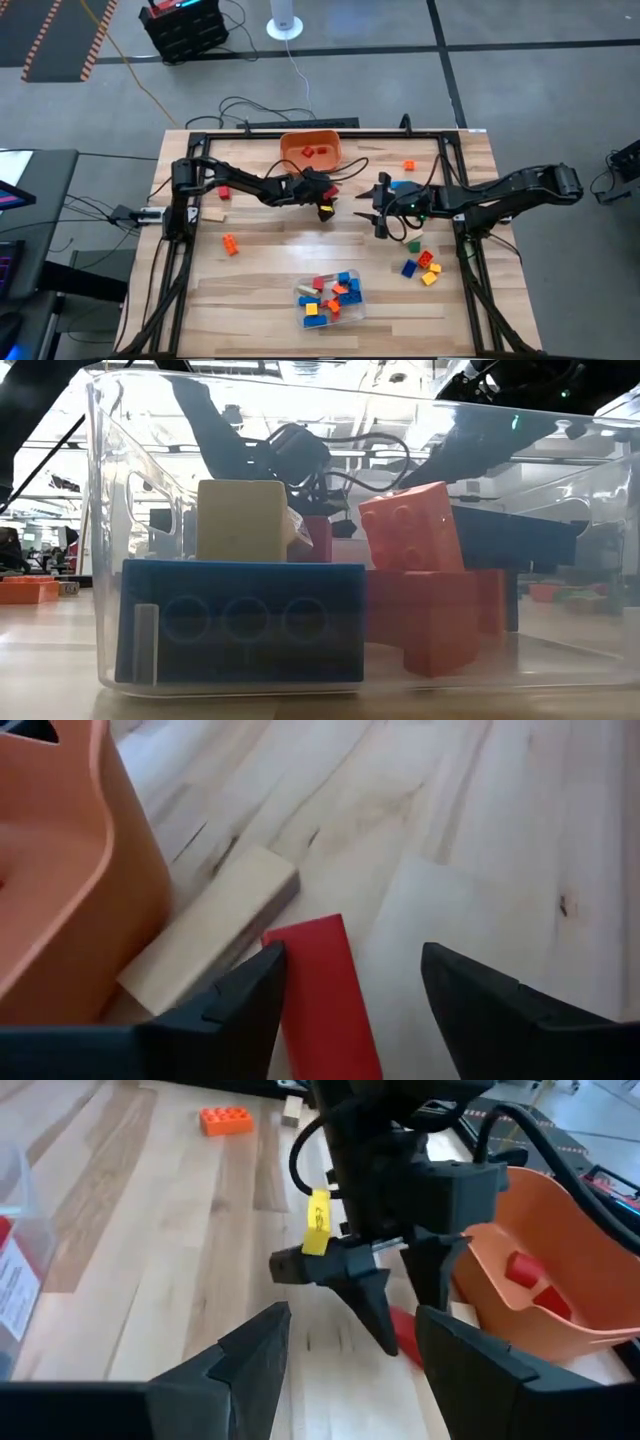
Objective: Sort blocks by size
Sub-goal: Put the large red wooden block into the transparent bin
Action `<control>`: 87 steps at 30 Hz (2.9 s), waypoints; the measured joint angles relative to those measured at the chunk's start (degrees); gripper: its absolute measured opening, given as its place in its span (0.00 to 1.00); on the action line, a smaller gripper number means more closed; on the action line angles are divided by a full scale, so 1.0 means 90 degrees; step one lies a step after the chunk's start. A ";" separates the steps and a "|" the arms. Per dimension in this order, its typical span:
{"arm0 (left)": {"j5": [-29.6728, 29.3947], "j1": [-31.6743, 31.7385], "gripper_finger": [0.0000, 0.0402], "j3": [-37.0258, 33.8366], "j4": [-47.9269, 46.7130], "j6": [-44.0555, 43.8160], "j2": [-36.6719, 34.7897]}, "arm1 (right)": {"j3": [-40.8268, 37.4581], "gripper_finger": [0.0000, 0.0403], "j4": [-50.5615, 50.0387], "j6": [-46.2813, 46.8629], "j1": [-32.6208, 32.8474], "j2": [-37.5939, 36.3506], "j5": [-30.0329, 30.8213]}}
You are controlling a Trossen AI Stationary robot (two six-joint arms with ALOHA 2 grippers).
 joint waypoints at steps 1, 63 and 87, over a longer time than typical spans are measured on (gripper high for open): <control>-0.0029 0.0000 0.56 0.0000 -0.0001 0.0063 0.0036 | 0.0000 0.62 0.0015 0.0013 0.0017 0.0000 0.0001; 0.0300 -0.0338 0.30 0.0048 -0.0234 0.0600 0.0001 | -0.0002 0.62 -0.0425 0.0405 0.0033 0.0005 -0.0009; 0.2565 -0.2751 0.30 0.0058 -0.1304 0.0184 -0.2259 | 0.0050 0.62 -0.2845 0.1293 -0.1624 -0.0158 0.0000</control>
